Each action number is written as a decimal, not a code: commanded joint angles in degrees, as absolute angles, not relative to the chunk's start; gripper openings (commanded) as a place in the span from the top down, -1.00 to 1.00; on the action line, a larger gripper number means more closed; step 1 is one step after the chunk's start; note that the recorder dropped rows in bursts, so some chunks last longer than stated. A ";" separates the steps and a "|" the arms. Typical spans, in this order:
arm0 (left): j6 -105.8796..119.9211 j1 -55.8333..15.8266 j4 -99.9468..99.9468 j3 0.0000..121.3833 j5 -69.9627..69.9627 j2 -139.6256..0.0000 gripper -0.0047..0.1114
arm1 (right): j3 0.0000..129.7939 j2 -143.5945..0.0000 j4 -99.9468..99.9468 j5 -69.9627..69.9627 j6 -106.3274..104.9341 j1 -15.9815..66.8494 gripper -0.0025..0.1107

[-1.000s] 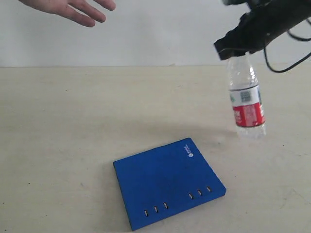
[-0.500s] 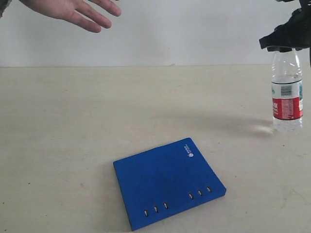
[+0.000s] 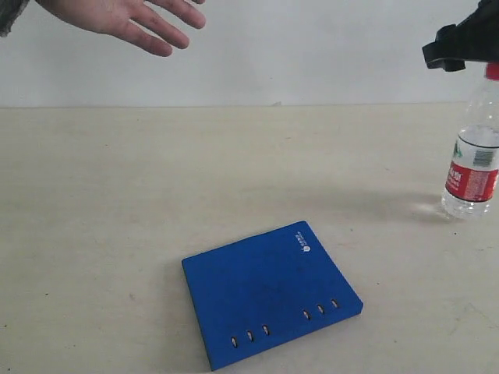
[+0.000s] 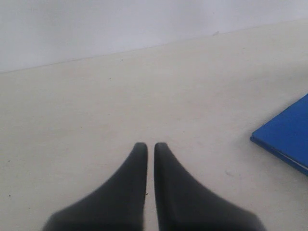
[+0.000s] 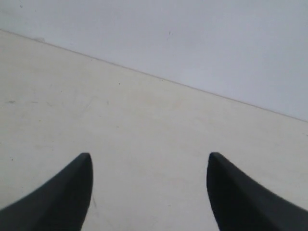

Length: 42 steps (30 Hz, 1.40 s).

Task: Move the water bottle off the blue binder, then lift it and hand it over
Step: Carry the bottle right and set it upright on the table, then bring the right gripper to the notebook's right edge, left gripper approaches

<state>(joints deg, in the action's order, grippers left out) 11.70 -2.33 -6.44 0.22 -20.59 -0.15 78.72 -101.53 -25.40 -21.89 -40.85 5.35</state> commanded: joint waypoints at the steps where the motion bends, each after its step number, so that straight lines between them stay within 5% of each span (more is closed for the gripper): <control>1: 11.64 -2.57 -6.57 0.00 -20.58 0.00 0.84 | 78.49 -97.48 -25.27 -19.07 -41.03 5.13 -0.12; 7: 11.64 -2.57 -6.57 0.00 -20.58 0.00 0.84 | 81.42 -90.37 -27.99 -24.99 -41.03 5.13 -0.12; 18: 11.64 -2.57 -6.57 0.00 -20.58 0.00 0.84 | 83.95 -84.21 -46.28 -69.96 -51.94 14.04 -0.12; 27: 11.64 -2.57 -6.57 0.00 -20.58 0.00 0.84 | 80.47 -86.50 -31.91 -65.51 -48.00 28.47 -0.12; 38: 15.04 -2.57 -3.31 0.00 -18.13 0.00 0.84 | 60.53 -90.75 -36.44 -43.27 -47.49 28.49 -0.12; 42: 3.92 -2.57 -31.63 0.00 -12.39 0.00 0.84 | 55.94 -91.81 -35.95 -38.33 -44.96 28.49 -0.12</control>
<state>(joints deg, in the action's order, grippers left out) 8.65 -2.33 -18.10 0.22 -14.57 -0.15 57.35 -91.47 -35.61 -40.93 -46.58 28.53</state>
